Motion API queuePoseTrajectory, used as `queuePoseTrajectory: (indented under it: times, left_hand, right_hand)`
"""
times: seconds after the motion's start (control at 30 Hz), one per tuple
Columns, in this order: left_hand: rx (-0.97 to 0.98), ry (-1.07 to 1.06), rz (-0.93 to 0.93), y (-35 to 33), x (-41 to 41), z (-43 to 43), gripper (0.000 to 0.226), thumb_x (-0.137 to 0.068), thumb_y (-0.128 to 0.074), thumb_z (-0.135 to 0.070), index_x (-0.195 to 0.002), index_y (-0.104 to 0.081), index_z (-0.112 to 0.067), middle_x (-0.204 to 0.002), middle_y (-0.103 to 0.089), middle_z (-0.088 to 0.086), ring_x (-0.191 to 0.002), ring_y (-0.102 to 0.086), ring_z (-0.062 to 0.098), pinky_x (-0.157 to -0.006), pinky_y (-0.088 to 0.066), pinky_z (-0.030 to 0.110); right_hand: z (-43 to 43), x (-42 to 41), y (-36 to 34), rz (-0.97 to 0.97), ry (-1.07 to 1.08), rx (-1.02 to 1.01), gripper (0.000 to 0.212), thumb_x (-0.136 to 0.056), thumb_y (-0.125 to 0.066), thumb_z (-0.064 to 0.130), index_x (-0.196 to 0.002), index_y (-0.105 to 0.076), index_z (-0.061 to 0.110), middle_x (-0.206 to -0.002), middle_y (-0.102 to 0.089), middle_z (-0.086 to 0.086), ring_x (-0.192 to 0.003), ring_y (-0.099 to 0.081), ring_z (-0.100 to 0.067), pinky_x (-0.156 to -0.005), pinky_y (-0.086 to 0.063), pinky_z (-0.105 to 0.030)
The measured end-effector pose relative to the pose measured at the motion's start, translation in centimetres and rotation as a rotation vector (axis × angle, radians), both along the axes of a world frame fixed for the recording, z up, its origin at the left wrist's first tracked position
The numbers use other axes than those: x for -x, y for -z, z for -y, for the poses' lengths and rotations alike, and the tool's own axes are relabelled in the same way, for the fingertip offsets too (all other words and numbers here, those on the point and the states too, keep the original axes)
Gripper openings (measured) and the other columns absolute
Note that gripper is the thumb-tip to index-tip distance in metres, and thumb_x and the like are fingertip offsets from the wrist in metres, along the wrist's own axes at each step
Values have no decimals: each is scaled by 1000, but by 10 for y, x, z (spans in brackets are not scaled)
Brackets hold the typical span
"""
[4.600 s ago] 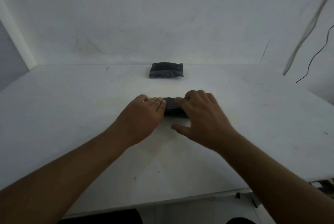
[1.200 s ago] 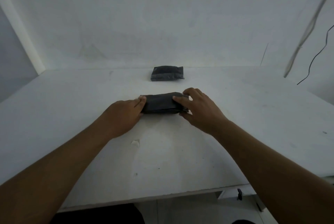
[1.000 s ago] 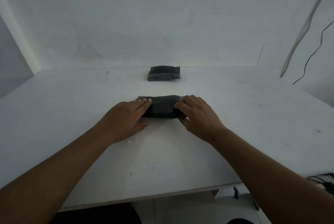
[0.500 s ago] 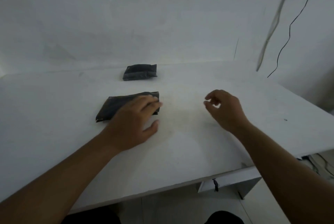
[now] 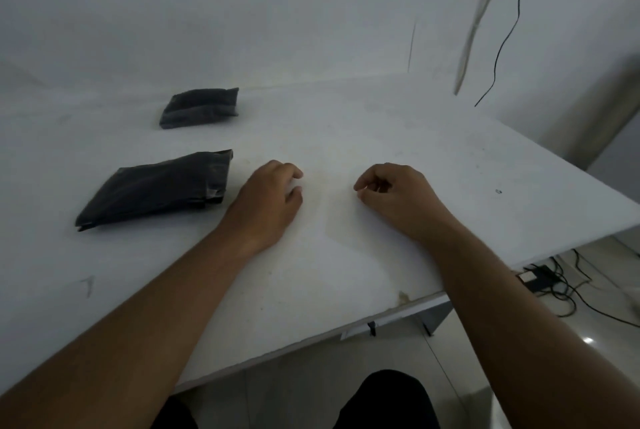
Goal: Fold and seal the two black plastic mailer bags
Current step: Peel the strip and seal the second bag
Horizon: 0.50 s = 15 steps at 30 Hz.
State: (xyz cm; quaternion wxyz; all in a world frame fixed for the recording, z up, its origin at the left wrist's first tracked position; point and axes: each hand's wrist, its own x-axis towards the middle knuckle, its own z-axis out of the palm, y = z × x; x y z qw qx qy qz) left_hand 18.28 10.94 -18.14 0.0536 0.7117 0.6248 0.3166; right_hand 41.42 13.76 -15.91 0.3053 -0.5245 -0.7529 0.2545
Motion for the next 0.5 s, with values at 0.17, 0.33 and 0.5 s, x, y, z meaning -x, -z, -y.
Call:
queuePoseTrajectory:
  times: [0.17, 0.33, 0.5]
  left_hand:
    - [-9, -22, 29, 3, 0, -1, 21, -94, -58, -20, -113, -63, -15, -115, -62, -1, -109, -59, 18, -92, -50, 39]
    - [-20, -26, 8, 4, 0, -4, 16, -93, -57, -21, -105, -64, -15, -109, -60, -2, -104, -58, 18, -88, -50, 38]
    - [-25, -28, 20, 5, 0, -3, 14, -92, -58, -21, -102, -65, -15, -106, -60, -3, -102, -58, 17, -88, -50, 39]
  right_hand:
    - [13, -12, -2, 47, -27, 9, 13, -87, -68, 15, -96, -74, 21, -93, -67, 3, -83, -60, -9, -65, -40, -4]
    - [34, 0, 4, 181, 74, -95, 21, -93, -61, 23, -111, -73, 21, -99, -53, 9, -101, -49, -10, -73, -31, -7]
    - [51, 17, 13, 195, 182, -134, 32, -95, -57, 26, -124, -68, 16, -105, -44, 8, -109, -37, -10, -85, -26, -17]
